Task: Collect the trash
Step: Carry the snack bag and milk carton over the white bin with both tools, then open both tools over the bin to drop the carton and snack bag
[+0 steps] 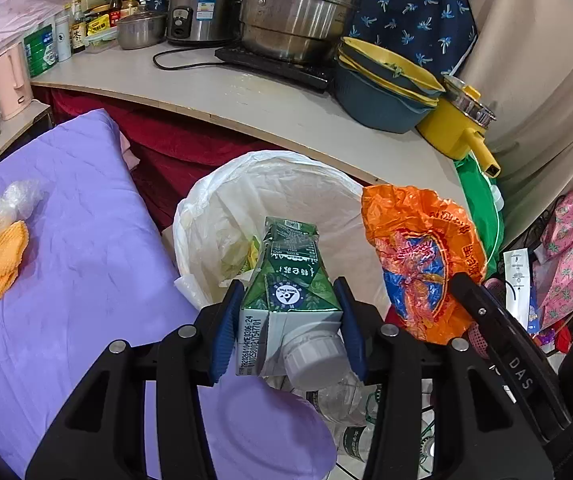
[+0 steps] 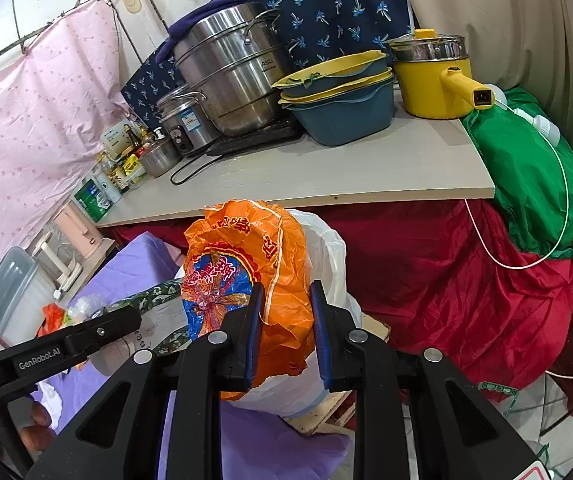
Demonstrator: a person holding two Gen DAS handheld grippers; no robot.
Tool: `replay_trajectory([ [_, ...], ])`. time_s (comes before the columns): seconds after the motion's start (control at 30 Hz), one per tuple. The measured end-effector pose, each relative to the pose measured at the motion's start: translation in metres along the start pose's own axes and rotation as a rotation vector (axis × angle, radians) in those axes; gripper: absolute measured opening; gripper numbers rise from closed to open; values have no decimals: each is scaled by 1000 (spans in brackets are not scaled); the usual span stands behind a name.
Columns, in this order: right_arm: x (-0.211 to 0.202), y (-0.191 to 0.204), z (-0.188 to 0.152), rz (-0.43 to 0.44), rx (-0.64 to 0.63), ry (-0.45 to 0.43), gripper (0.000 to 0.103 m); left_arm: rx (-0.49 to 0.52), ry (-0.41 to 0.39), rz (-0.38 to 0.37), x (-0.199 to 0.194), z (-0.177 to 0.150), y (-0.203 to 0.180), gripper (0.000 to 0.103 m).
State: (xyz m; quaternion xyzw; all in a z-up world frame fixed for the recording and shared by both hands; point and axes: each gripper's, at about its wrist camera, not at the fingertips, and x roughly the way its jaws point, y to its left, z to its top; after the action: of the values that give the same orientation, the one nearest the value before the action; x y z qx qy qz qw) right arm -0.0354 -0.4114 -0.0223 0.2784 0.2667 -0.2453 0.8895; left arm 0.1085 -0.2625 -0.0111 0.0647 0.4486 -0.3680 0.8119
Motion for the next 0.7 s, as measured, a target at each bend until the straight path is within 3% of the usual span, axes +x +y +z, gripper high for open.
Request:
replay_trajectory([
  [0.7,49,28,7,23,-45,54,24,-62,-51,102,-6,5,38,56],
])
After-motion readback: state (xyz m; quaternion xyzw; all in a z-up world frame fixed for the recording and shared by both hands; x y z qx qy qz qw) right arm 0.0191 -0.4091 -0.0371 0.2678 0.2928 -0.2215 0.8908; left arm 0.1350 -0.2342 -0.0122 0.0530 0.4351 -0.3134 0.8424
